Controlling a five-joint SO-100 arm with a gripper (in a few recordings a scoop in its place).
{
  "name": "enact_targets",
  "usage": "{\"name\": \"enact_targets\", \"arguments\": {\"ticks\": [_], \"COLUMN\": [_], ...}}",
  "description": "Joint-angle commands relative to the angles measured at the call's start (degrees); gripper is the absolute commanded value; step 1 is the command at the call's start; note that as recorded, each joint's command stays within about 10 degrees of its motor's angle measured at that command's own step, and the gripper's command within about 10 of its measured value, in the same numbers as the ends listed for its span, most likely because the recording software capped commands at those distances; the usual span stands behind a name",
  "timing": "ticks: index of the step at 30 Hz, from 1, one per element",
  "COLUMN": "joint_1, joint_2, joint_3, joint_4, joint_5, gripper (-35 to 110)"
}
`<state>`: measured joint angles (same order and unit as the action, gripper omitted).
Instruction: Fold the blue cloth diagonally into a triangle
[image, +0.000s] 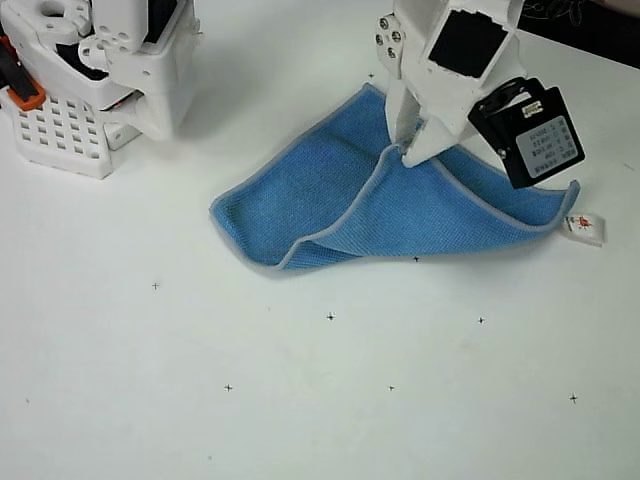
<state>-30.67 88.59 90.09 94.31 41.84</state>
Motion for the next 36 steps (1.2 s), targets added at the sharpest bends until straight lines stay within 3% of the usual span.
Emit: {"name": "enact_targets", "arguments": {"ticks": [1, 25, 36], "joint_1": [-3.0, -15.7, -18.0], "joint_2": [7.7, 8.4, 6.2], "joint_3": [2.2, 12.1, 13.0], "joint_4": [1.5, -0.6, -3.8], "joint_5": [2.8, 16.1, 17.4], "gripper": [0, 0, 0]}}
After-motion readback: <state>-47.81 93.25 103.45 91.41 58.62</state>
